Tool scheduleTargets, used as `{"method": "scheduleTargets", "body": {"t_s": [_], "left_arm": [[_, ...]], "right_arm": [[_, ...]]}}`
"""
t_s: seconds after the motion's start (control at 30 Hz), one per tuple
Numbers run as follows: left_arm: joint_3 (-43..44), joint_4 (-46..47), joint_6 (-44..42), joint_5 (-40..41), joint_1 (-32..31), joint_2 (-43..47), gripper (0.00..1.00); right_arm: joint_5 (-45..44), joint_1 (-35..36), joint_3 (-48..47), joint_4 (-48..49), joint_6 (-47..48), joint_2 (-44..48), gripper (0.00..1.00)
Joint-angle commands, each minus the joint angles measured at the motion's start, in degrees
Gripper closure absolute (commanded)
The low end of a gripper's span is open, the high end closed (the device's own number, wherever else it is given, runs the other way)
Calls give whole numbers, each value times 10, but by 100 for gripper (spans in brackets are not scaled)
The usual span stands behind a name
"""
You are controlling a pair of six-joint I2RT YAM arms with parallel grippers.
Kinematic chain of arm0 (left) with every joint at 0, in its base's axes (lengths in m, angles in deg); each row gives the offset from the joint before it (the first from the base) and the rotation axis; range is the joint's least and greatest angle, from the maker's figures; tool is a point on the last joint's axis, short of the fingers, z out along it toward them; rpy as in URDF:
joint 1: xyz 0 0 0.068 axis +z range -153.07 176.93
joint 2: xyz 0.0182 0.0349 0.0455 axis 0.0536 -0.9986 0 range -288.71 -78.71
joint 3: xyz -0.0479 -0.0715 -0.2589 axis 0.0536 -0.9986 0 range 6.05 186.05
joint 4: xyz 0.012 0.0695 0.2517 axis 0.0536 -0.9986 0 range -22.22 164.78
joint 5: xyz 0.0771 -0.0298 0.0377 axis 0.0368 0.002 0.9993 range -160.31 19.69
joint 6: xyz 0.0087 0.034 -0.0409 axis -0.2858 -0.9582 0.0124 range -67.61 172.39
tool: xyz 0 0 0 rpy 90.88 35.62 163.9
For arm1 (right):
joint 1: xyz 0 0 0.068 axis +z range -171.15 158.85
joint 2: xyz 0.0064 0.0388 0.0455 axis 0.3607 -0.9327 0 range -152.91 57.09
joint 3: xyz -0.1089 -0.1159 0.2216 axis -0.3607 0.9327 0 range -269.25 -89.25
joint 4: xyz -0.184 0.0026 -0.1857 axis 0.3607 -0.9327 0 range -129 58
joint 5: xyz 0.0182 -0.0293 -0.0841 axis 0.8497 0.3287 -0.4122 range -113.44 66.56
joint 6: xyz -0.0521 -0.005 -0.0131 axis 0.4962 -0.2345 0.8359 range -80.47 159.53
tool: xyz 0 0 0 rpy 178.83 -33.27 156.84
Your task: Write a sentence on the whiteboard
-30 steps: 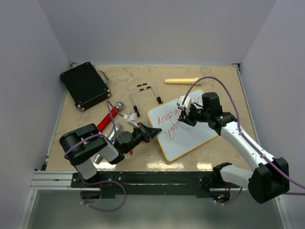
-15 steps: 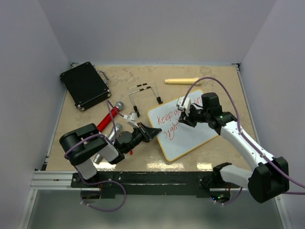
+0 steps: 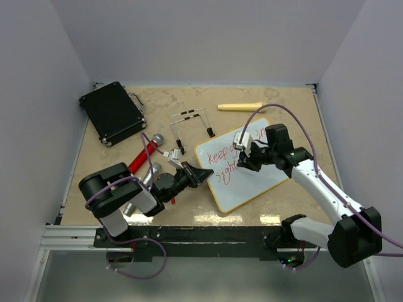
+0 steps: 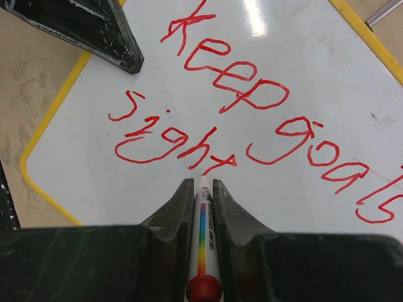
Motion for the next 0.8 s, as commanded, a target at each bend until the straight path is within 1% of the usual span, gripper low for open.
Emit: {"method": "scheduleTargets", "body": {"t_s": [0.0, 0.2, 0.3, 0.4, 0.47, 0.53, 0.6, 0.67, 0.7, 0.73, 0.77], "left_arm": [[-9, 176, -93, -21, -4, -7, 100], [-10, 170, -102, -24, -4, -4, 100], [-9, 158, -110, -25, -3, -2, 100], [-10, 150, -120, -28, -3, 2, 100], [-11, 142, -135, -29, -1, 6, 100], [-13, 134, -148, -36, 2, 15, 100], [-16, 116, -173, -45, 4, 30, 100], [-17, 89, -203, -49, 6, 43, 100], [-17, 78, -214, -52, 5, 58, 100], [-17, 67, -234, -55, 6, 67, 100], [-16, 41, -244, -58, 5, 85, 100]], "right_arm": [[-44, 0, -15, 4, -14, 8, 100], [-72, -3, -25, 37, -40, 19, 100], [-46, -10, -47, 31, -33, 22, 100], [32, -24, -90, 0, -19, 32, 100], [66, -33, -121, -30, -3, 39, 100], [105, -40, -133, -47, 4, 46, 100], [147, -55, -125, -47, 13, 66, 100], [190, -93, -96, -30, 17, 86, 100], [234, -108, -85, -27, 20, 103, 100], [256, -137, -68, -22, 24, 112, 100], [271, -149, -63, -27, 39, 119, 100]]}}
